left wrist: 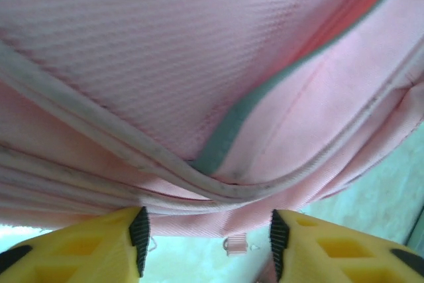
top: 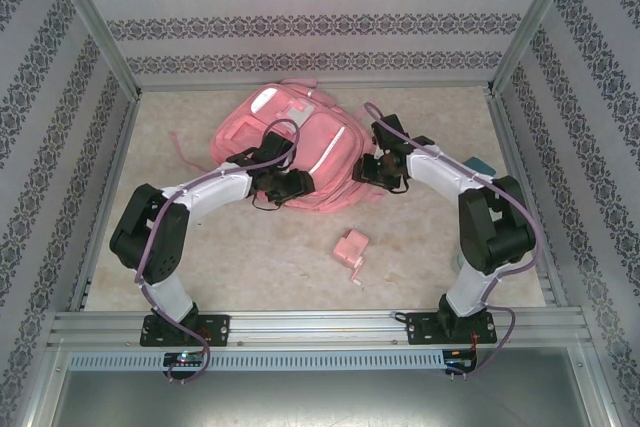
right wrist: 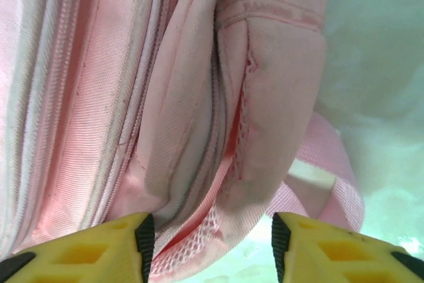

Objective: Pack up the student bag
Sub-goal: Rotate the student bag at the top-center of the table, then pick up the loose stationery at the center of the table.

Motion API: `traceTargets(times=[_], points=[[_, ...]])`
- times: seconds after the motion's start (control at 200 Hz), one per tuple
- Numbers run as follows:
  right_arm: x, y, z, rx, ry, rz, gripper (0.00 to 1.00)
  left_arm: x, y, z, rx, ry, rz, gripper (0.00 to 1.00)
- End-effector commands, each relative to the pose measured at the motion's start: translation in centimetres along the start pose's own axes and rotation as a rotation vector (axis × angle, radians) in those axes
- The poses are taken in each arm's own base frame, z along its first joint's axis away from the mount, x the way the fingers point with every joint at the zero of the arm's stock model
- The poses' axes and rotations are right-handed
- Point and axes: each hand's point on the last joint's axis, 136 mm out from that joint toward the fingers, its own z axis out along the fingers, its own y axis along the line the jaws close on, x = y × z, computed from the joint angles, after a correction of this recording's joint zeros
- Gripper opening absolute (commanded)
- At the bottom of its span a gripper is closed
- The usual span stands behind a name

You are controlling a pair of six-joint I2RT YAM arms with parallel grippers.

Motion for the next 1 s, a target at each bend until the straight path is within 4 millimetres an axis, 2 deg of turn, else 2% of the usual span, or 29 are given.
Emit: traceTargets(times=[0.0, 0.11, 0.23, 0.31, 0.495, 0.634, 0.739, 0.994], points=[[2.2, 0.6, -3.0, 0.047, 0.004, -0.072, 0.61, -1.8, -1.0, -1.9, -0.008, -0.072, 0.014, 0.62], [5.7, 0.1, -4.3, 0.118, 0.024, -0.074, 0.78, -2.8, -1.6, -3.7, -0.030, -0.121, 0.068, 0.75], [9.2, -1.3, -5.8, 0.227, 0.028, -0.030, 0.98, -3.8, -1.7, -5.6, -0.057, -0.177, 0.110, 0.90], [11.1, -1.5, -6.4, 0.243, 0.025, 0.013, 0.98, -4.3, -1.4, -6.7, -0.090, -0.213, 0.133, 1.00], [14.8, -0.4, -6.2, 0.236, 0.043, 0.076, 0.98, -5.0, -0.6, -8.8, -0.144, -0.268, 0.184, 1.00], [16.9, 0.1, -4.2, 0.237, 0.086, 0.120, 0.98, -5.1, -0.2, -9.5, -0.150, -0.284, 0.194, 1.00], [17.4, 1.0, -3.1, 0.226, 0.108, 0.128, 0.98, -4.7, -0.1, -9.5, -0.144, -0.276, 0.195, 1.00], [17.0, 2.6, -0.9, 0.236, 0.131, 0.110, 0.98, -3.6, 0.7, -9.4, -0.140, -0.261, 0.187, 1.00]])
